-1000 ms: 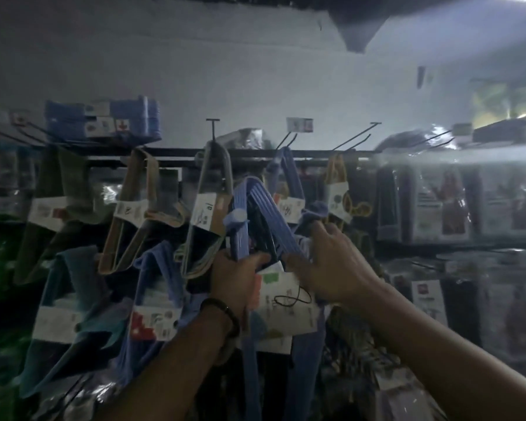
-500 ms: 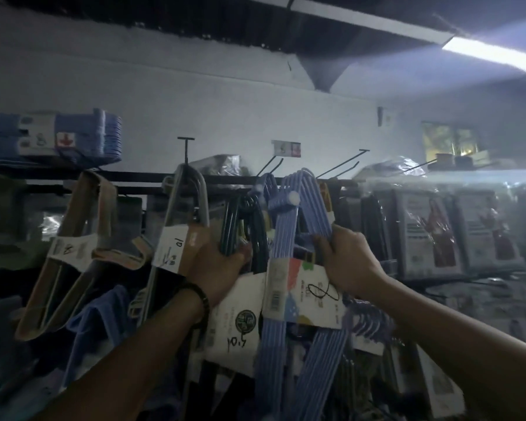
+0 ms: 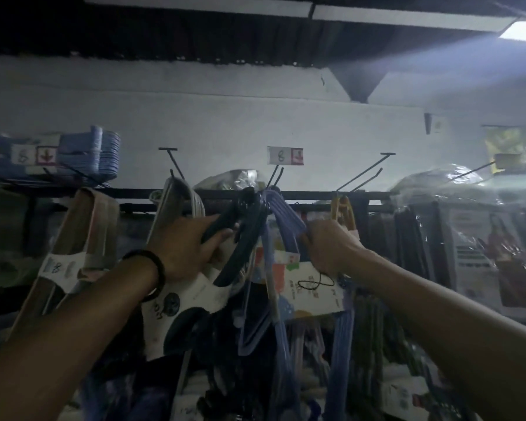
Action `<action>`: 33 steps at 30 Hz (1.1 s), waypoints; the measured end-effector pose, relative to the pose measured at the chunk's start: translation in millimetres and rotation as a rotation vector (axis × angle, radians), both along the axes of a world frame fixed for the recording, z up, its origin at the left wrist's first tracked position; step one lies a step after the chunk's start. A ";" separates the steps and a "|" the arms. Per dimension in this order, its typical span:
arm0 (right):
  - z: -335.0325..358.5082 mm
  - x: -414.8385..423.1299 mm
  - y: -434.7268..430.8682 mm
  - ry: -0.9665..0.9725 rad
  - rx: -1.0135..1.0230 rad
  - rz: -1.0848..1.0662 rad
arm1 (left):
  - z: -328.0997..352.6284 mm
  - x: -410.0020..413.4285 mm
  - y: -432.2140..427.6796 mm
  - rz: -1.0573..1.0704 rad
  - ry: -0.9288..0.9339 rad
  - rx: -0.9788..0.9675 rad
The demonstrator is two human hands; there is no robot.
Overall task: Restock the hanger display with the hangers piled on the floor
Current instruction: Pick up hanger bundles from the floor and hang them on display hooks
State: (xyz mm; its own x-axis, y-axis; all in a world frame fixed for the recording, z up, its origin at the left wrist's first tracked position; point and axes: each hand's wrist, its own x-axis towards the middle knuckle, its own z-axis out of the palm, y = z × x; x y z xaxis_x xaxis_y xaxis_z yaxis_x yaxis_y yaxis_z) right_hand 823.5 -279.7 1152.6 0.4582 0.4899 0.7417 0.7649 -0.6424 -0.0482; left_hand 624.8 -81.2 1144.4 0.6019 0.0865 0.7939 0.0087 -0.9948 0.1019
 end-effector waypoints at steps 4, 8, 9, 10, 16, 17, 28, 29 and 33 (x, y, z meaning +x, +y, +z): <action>27.3 12.1 11.2 -0.018 -0.066 -0.058 | 15.1 17.5 -15.6 0.019 0.120 0.049; 45.2 14.0 11.3 -0.095 0.089 -0.084 | 22.1 29.2 -21.5 0.001 0.140 0.067; 48.0 12.7 10.8 -0.114 0.137 -0.081 | 22.4 31.8 -23.0 -0.002 0.155 0.080; 49.6 11.4 10.3 -0.134 0.184 -0.075 | 23.4 34.7 -24.8 -0.014 0.166 0.090; 47.7 13.4 18.3 -0.171 0.290 -0.115 | 27.6 40.2 -31.6 -0.013 0.203 0.071; 45.0 16.1 21.8 -0.145 0.277 -0.129 | 27.3 40.8 -32.3 0.003 0.217 0.068; 50.9 65.4 83.1 -0.014 0.232 -0.073 | 23.7 45.9 -16.5 0.034 0.242 -0.051; 45.6 72.2 89.0 -0.004 0.198 -0.091 | 22.7 46.1 -12.9 0.026 0.234 -0.075; 31.0 94.4 99.3 0.077 -0.018 -0.154 | 18.0 47.9 -1.7 0.075 0.221 -0.175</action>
State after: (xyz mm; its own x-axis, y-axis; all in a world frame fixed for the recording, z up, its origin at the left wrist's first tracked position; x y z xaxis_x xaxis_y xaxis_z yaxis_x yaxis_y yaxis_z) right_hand 917.9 -180.3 1183.6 0.5838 0.4226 0.6933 0.6521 -0.7527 -0.0902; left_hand 672.6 -82.9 1162.4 0.7454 0.2610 0.6134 0.1223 -0.9581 0.2590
